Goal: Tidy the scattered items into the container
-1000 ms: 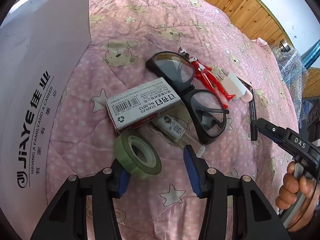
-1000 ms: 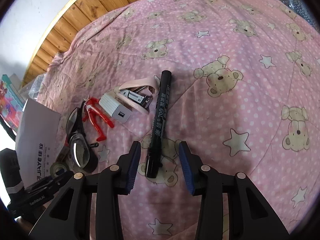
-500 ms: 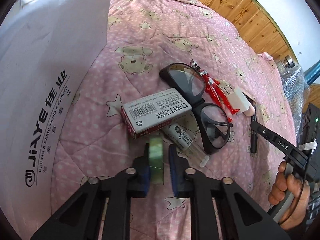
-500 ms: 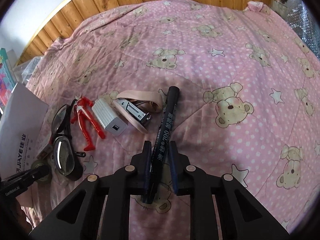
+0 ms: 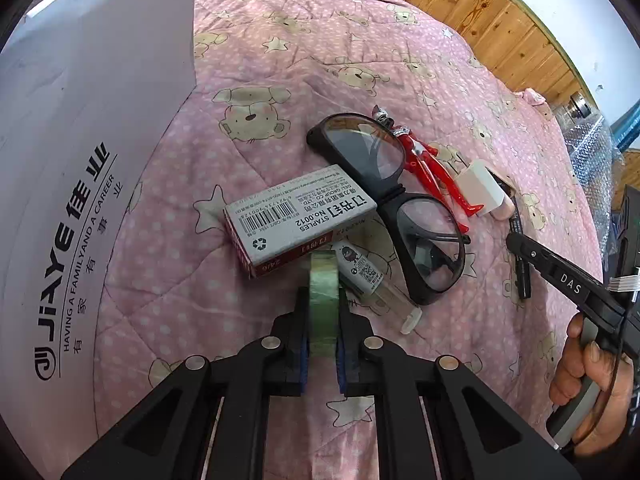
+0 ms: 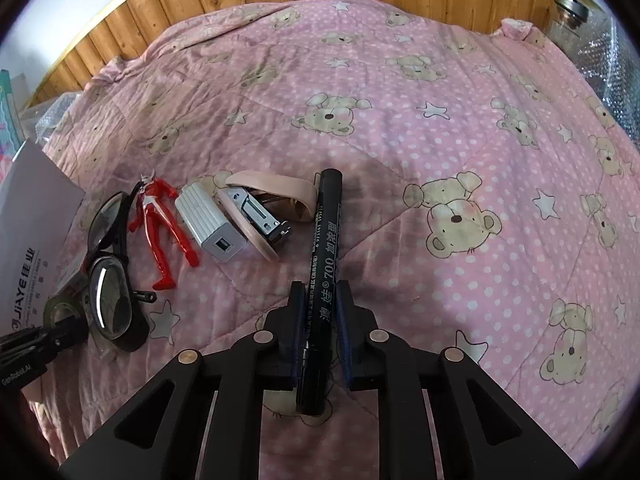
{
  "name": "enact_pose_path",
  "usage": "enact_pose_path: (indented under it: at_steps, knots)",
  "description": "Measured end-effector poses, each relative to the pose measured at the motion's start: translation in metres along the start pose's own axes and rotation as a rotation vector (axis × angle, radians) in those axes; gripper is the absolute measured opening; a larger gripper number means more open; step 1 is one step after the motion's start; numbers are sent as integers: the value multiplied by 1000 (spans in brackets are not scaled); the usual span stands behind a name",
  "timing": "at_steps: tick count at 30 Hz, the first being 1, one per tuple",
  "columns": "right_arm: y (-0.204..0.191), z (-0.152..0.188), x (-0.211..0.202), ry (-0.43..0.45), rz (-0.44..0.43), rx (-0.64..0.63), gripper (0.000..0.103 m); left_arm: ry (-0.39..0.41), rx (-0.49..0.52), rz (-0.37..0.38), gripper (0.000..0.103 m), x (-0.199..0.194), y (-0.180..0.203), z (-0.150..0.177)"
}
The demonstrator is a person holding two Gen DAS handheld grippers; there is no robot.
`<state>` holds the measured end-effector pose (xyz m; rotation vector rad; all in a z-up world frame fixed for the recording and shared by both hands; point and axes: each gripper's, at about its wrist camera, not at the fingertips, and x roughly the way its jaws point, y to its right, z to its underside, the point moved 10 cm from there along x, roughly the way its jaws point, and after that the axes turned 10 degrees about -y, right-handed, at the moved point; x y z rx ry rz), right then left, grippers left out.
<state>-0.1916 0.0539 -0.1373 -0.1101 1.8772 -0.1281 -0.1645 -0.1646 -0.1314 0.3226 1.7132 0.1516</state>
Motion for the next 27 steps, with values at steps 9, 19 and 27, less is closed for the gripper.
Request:
enact_pose_path:
  at_steps: [9,19,27]
  knots:
    - [-9,19,-26,12,-60,13,13,30,45,-1,10,-20,12,4]
    - [-27,41,-42,15,-111,11,13,61,66,4,10,-38,26,15]
    - [-33,55,-54,20,-133,17,13,91,83,15,10,-56,35,24]
